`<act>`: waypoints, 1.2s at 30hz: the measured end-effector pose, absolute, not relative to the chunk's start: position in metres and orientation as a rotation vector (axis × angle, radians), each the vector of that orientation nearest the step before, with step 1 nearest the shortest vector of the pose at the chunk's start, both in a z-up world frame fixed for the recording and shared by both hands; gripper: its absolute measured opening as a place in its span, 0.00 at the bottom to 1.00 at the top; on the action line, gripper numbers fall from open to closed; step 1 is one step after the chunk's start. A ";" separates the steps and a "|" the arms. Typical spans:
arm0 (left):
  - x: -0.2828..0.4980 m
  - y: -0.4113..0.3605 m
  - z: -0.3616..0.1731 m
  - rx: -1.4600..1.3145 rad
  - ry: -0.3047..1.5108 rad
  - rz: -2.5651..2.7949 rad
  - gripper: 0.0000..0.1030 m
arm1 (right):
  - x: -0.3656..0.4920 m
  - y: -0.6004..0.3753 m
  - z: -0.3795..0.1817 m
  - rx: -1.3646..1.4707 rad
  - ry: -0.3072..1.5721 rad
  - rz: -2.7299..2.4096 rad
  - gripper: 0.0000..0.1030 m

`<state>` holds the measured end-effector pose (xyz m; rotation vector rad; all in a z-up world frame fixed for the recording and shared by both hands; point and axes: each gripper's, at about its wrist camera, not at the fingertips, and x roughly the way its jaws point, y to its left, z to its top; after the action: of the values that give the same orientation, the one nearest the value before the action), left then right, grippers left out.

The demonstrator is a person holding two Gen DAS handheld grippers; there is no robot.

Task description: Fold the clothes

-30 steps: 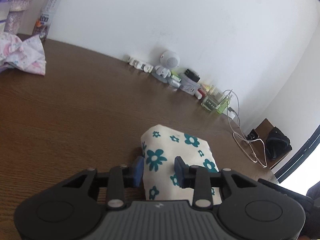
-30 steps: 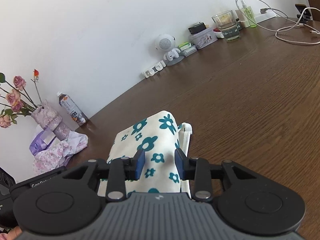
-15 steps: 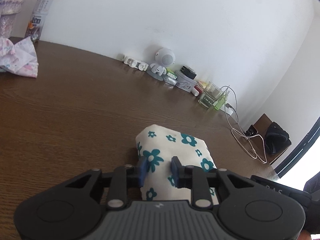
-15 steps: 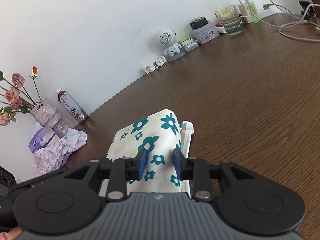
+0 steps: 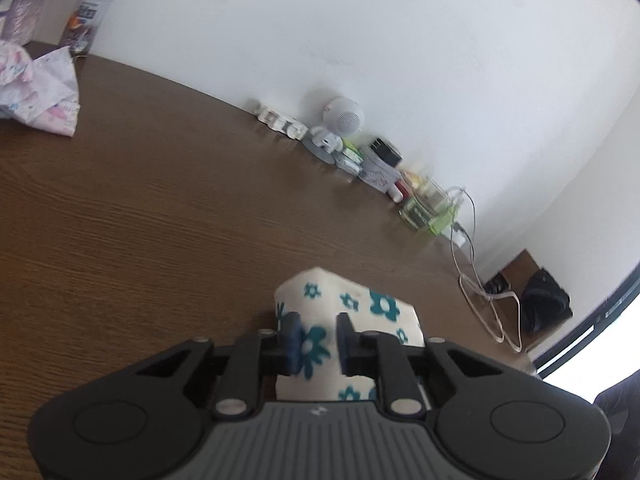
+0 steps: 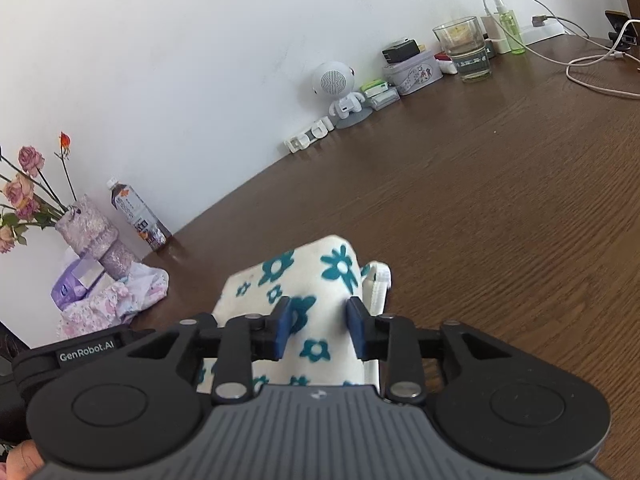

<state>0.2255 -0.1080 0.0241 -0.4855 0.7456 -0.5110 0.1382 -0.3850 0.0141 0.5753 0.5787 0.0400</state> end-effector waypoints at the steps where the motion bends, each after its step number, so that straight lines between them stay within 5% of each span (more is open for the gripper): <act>1: 0.229 -0.108 0.024 -0.486 0.750 -0.505 0.42 | 0.141 -0.386 0.015 0.575 0.577 0.035 0.39; 4: 0.238 -0.114 0.019 -0.476 0.776 -0.495 0.42 | 0.154 -0.388 0.018 0.568 0.581 0.019 0.40; 5: 0.240 -0.117 0.016 -0.473 0.792 -0.504 0.22 | 0.159 -0.388 0.016 0.577 0.594 0.018 0.36; 7: 0.243 -0.119 0.013 -0.473 0.806 -0.506 0.18 | 0.162 -0.386 0.014 0.580 0.603 0.023 0.26; 10: 0.247 -0.115 0.014 -0.507 0.813 -0.516 0.19 | 0.163 -0.385 0.014 0.568 0.598 0.024 0.27; 17: 0.261 -0.117 0.011 -0.540 0.801 -0.478 0.38 | 0.177 -0.392 0.019 0.564 0.585 0.000 0.36; 18: 0.265 -0.119 0.010 -0.538 0.800 -0.481 0.36 | 0.180 -0.393 0.016 0.575 0.588 0.008 0.28; 19: 0.268 -0.122 0.009 -0.522 0.797 -0.493 0.18 | 0.183 -0.393 0.014 0.585 0.591 0.016 0.21; 21: 0.270 -0.128 0.009 -0.483 0.792 -0.510 0.15 | 0.183 -0.392 0.010 0.581 0.591 0.016 0.21; 24: 0.266 -0.126 0.013 -0.486 0.780 -0.506 0.22 | 0.177 -0.397 0.010 0.619 0.573 0.022 0.26; 26: 0.261 -0.124 0.017 -0.463 0.772 -0.493 0.40 | 0.167 -0.400 0.012 0.639 0.550 0.026 0.33; 36: 0.217 -0.103 0.027 -0.399 0.741 -0.530 0.54 | 0.108 -0.383 0.011 0.584 0.549 0.035 0.40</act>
<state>0.2171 -0.1027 0.0274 -0.3987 0.7414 -0.5304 0.1077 -0.3831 0.0110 0.5838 0.5493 0.0345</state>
